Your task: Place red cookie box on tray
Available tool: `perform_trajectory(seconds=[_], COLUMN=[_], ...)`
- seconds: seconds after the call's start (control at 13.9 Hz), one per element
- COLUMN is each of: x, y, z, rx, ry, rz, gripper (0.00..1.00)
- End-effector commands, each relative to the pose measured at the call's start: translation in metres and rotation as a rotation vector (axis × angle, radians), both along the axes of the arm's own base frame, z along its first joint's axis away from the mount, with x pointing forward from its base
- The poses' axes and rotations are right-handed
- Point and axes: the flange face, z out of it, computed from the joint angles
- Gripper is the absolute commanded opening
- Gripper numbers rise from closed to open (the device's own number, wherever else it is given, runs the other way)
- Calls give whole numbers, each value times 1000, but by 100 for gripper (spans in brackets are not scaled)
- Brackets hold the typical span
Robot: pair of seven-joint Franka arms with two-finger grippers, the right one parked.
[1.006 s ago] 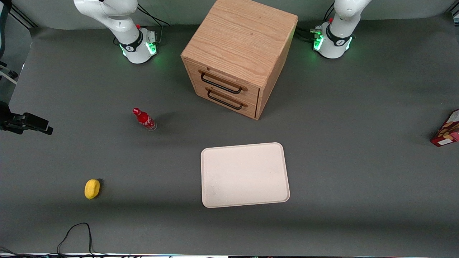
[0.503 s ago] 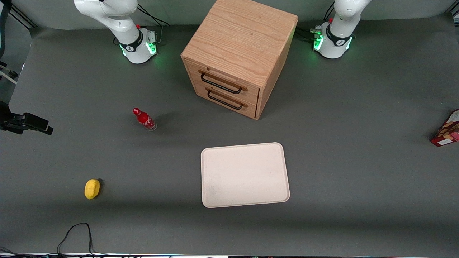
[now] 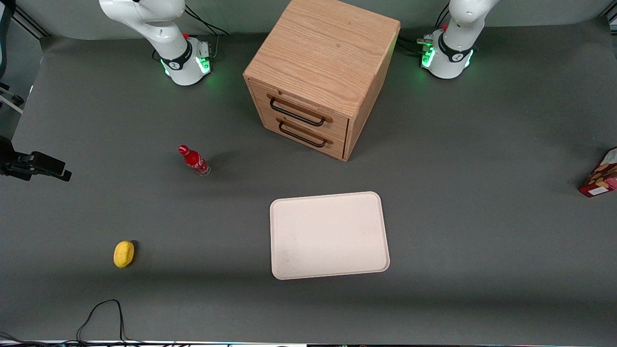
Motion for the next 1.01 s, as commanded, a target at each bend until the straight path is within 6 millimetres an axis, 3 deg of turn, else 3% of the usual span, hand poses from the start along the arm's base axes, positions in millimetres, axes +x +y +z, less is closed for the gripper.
perform_trajectory(seconds=[0.0, 0.14, 0.5, 0.93], x=[5, 13, 19, 27], y=[-4, -6, -4, -8], z=[-36, -61, -102, -119], rx=[-22, -50, -48, -46], ry=[-6, -23, -29, -31], rz=[-18, -6, -10, -21], gripper=[100, 100, 100, 98])
